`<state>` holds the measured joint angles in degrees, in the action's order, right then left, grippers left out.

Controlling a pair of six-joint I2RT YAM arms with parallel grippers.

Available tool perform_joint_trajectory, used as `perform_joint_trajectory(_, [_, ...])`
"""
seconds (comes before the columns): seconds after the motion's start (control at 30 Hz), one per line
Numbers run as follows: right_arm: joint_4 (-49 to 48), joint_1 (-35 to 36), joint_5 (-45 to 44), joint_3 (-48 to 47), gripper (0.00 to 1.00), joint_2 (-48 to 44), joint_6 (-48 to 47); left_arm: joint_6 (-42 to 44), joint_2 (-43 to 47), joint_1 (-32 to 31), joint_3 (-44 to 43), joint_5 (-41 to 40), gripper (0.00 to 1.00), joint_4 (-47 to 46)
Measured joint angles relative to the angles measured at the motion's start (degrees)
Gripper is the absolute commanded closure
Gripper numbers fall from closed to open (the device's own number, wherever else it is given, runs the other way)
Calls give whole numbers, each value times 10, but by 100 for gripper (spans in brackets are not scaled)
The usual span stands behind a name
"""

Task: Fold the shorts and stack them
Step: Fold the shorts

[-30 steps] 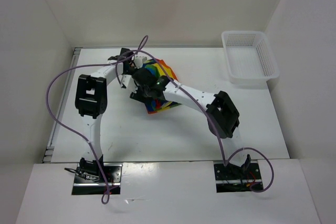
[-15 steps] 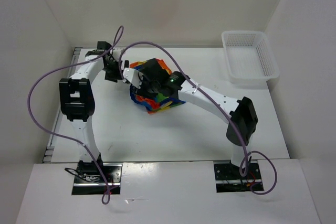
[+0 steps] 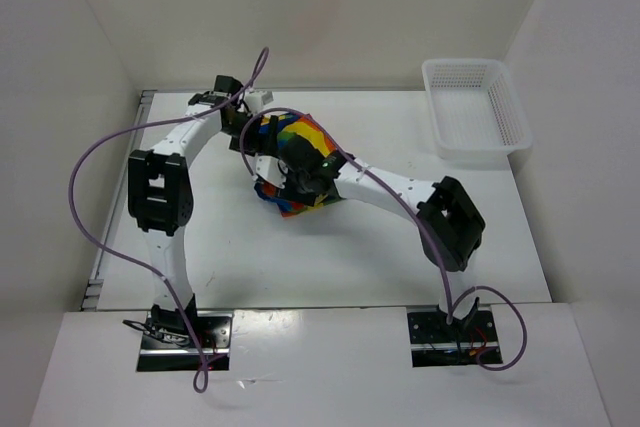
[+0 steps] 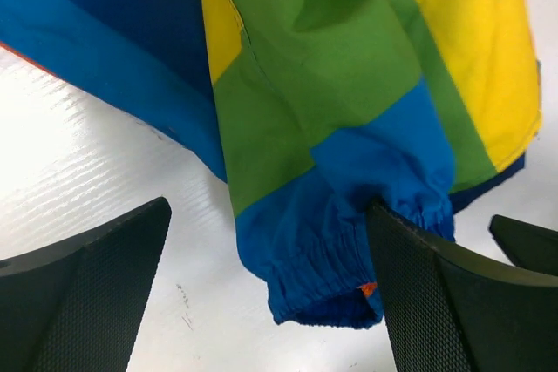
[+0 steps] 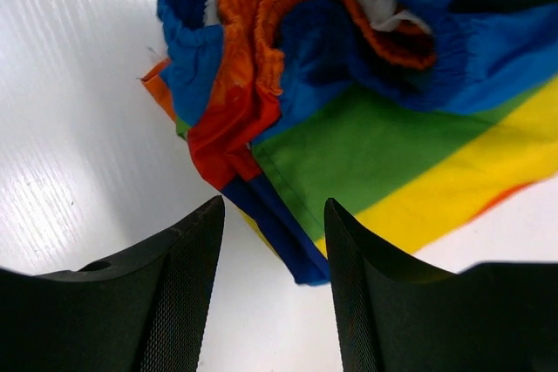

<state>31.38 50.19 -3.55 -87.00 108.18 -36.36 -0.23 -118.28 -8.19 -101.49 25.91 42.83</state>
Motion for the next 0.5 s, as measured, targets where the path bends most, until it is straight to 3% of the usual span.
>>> perform_joint_trajectory(0.17, [1, 0, 26, 0, 47, 26, -2, 0, -10, 11, -3, -6, 1, 1])
perform_joint_trajectory(0.3, [5, 0, 56, -12, 60, 29, 14, 0, 14, 41, -3, -23, 1, -7])
perform_joint_trajectory(0.5, [-9, -1, 87, -65, 60, 56, 55, 0, 65, 64, -29, 8, 1, 12])
